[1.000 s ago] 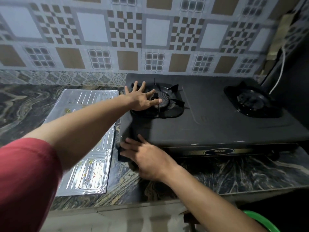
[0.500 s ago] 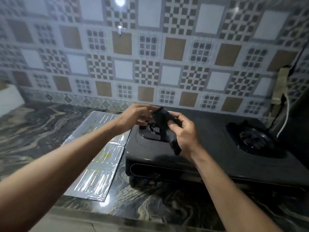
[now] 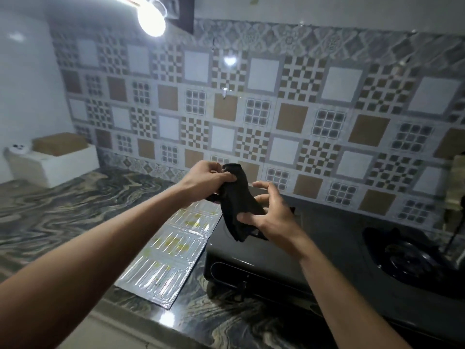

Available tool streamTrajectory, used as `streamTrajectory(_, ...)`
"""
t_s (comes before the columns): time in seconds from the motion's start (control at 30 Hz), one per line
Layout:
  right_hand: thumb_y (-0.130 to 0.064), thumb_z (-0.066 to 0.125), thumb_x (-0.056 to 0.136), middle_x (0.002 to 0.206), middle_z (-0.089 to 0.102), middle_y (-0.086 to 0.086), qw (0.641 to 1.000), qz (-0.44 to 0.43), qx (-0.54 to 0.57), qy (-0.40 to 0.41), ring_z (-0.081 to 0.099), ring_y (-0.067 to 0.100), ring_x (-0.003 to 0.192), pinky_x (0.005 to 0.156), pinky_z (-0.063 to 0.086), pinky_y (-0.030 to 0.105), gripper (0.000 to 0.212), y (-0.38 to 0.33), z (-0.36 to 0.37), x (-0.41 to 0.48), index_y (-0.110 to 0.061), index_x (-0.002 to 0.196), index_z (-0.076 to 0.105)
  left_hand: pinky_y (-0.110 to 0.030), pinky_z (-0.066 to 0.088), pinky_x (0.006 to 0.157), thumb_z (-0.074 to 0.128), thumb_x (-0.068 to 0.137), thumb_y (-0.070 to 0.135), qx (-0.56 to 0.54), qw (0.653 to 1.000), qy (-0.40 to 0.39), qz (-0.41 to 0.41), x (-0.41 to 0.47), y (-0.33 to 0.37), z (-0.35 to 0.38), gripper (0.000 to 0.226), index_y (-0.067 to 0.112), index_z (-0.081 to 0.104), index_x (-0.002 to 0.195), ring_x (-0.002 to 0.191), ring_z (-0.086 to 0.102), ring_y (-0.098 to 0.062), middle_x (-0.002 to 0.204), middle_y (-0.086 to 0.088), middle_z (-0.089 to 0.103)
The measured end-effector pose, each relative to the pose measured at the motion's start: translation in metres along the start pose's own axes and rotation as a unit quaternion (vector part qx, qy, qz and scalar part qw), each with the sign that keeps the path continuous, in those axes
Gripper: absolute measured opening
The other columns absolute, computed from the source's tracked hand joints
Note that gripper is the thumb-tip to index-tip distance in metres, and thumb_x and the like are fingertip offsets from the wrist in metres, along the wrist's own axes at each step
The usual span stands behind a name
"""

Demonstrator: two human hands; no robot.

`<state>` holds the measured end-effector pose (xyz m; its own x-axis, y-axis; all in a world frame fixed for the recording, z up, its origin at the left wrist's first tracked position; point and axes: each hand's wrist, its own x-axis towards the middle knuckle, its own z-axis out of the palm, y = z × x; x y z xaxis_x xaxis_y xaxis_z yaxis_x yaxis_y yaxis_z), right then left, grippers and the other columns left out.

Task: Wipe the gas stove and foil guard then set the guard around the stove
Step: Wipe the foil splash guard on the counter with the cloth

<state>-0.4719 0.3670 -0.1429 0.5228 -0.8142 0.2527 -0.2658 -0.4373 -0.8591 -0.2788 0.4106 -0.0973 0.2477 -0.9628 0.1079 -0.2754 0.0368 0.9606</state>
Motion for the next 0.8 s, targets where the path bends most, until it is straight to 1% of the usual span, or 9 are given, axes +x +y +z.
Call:
streamTrajectory(0.1,-0.028,0.073,0.085,0.107,0.063,-0.004,0.996,-0.065,-0.038,0.037,0.067,0.013,0.093,0.072,0.054,0.027,0.035,-0.005,0.006,0.002,-0.035,0.11,0.049,-0.027,0.055,0.052,0.07,0.091,0.017,-0.047,0.999,0.004,-0.008,-0.005,0.007,-0.003,0.032,-0.008,0.06,0.108,0.068,0.072,-0.022,0.09,-0.019,0.072)
streamTrajectory(0.17,-0.041,0.071,0.085,0.108,0.064,-0.008,0.997,-0.065,-0.032,0.033,0.067,0.011,0.092,0.071,0.053,0.026,0.025,-0.009,0.009,0.002,-0.036,0.103,0.053,-0.027,0.055,0.054,0.073,0.089,0.018,-0.059,0.998,-0.015,-0.002,-0.008,0.013,-0.004,0.024,0.001,0.06,0.101,0.067,0.071,-0.02,0.089,-0.017,0.072)
streamTrajectory(0.23,-0.054,0.072,0.079,0.107,0.066,-0.008,0.998,-0.062,-0.024,0.021,0.069,0.014,0.089,0.071,0.058,0.035,0.032,-0.013,0.009,0.002,-0.039,0.1,0.053,-0.028,0.057,0.059,0.077,0.085,0.022,-0.054,0.998,-0.039,0.007,-0.011,0.017,-0.006,0.028,0.005,0.059,0.098,0.073,0.073,-0.02,0.093,-0.015,0.074)
streamTrajectory(0.37,-0.044,0.071,0.085,0.101,0.071,-0.003,0.996,-0.077,0.029,0.019,0.072,0.017,0.089,0.078,0.06,0.049,0.021,-0.016,0.003,0.009,-0.029,0.097,0.062,-0.032,0.058,0.069,0.083,0.074,0.013,-0.046,0.994,-0.097,0.013,-0.017,0.017,-0.013,0.052,0.009,0.059,0.119,0.088,0.073,-0.025,0.105,-0.015,0.073)
streamTrajectory(0.4,-0.049,0.072,0.083,0.1,0.072,-0.002,0.996,-0.072,0.046,0.014,0.073,0.018,0.088,0.078,0.06,0.05,0.025,-0.018,0.002,0.009,-0.029,0.096,0.063,-0.032,0.058,0.07,0.083,0.074,0.009,-0.049,0.993,-0.103,0.012,-0.018,0.016,-0.015,0.057,0.01,0.057,0.125,0.091,0.073,-0.026,0.108,-0.015,0.073)
streamTrajectory(0.47,-0.068,0.072,0.071,0.103,0.071,-0.004,0.997,-0.064,0.046,0.011,0.073,0.015,0.09,0.08,0.06,0.047,0.046,-0.02,0.002,0.009,-0.032,0.097,0.061,-0.035,0.059,0.077,0.081,0.076,0.001,-0.059,0.992,-0.108,0.013,-0.019,0.015,-0.017,0.061,0.012,0.055,0.13,0.095,0.073,-0.027,0.111,-0.014,0.074)
streamTrajectory(0.53,-0.073,0.071,0.066,0.11,0.068,-0.007,0.997,-0.064,0.034,0.008,0.07,0.011,0.096,0.083,0.06,0.041,0.054,-0.02,0.003,0.01,-0.033,0.1,0.057,-0.037,0.058,0.083,0.078,0.077,-0.004,-0.058,0.991,-0.118,0.016,-0.018,0.016,-0.019,0.062,0.014,0.055,0.131,0.098,0.072,-0.029,0.112,-0.012,0.075)
streamTrajectory(0.67,-0.036,0.07,0.089,0.111,0.067,-0.009,0.997,-0.07,0.036,0.012,0.062,0.002,0.106,0.092,0.053,0.033,0.019,-0.019,0.004,0.015,-0.025,0.102,0.061,-0.047,0.057,0.091,0.078,0.075,-0.01,-0.031,0.989,-0.139,0.026,-0.019,0.017,-0.023,0.069,0.014,0.054,0.135,0.103,0.071,-0.034,0.114,-0.013,0.074)
streamTrajectory(0.8,-0.02,0.063,0.095,0.101,0.073,-0.003,0.995,-0.064,0.08,0.009,0.069,0.012,0.1,0.095,0.055,0.043,0.005,-0.02,0.004,0.017,-0.019,0.098,0.067,-0.036,0.059,0.076,0.076,0.077,-0.01,-0.027,0.992,-0.115,0.041,-0.022,0.013,-0.022,0.06,0.011,0.06,0.13,0.092,0.072,-0.029,0.11,-0.017,0.074)
